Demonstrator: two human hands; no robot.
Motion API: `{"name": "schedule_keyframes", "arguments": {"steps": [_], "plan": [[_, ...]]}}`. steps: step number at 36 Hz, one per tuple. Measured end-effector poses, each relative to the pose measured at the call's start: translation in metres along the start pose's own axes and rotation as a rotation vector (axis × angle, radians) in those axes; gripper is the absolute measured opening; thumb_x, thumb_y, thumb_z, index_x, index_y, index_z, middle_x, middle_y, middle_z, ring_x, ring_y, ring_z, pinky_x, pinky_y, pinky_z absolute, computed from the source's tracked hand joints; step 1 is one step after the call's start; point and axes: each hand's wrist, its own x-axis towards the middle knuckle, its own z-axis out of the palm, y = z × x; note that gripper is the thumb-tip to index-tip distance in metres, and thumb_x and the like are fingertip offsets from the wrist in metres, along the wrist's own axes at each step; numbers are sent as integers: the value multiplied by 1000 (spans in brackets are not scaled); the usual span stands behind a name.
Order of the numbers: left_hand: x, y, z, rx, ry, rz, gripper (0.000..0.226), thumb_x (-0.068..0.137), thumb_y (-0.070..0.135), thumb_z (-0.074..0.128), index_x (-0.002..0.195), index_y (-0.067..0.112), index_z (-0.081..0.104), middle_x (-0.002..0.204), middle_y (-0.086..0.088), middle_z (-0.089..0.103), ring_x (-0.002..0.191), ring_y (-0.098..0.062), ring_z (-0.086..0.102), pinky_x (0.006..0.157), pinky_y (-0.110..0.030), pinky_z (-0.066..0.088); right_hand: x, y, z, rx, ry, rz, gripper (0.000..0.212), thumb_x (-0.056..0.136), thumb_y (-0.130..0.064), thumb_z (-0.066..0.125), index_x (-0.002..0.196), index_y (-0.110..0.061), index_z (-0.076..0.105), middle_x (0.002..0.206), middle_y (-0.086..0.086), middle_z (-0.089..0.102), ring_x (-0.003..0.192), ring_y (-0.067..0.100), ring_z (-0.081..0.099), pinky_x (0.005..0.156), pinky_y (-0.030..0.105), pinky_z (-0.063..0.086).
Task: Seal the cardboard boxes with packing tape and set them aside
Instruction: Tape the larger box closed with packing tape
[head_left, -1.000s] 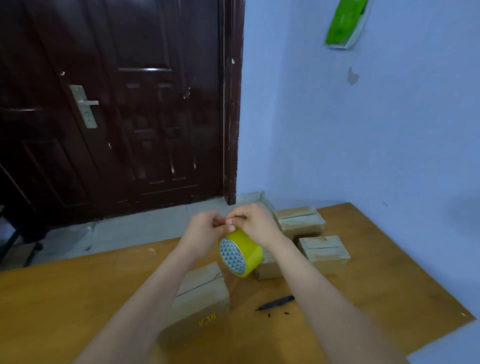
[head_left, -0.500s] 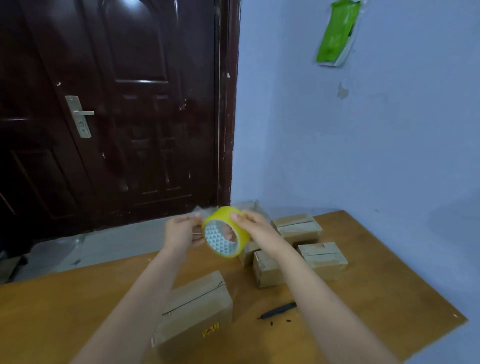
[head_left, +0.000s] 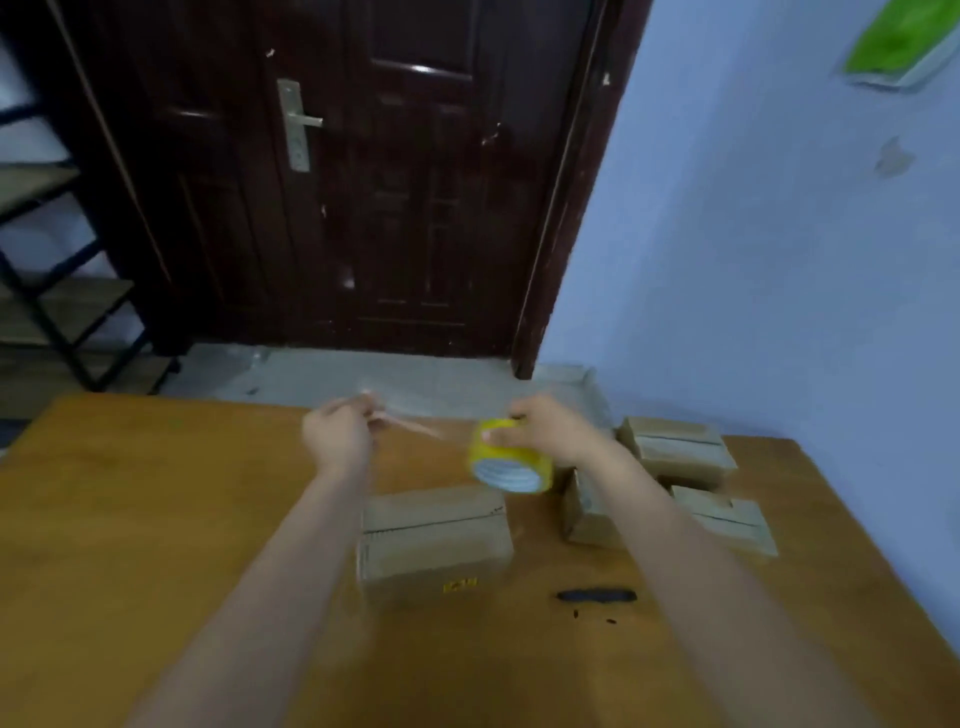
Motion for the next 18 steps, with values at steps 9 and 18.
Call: {"name": "schedule_keyframes", "arguments": {"steps": [9,18], "plan": [[2,-39,-37,-23,104,-62,21,94,15,58,76,6,61,73,-4,63,64,-22,63,67,-38,53,-2,55,6,412,-153,-78,68,72,-59,65,76,8,57,68,10,50,63,17,48,60,26,35],[-13,-103,-31,108,231,-45,25,87,13,67,62,10,66,54,-1,63,61,-30,62,74,-46,52,8,92,10,-529,-224,-6,44,82,-66,53,78,-23,55,77,-4,51,79,17,53,51,26,26]]}}
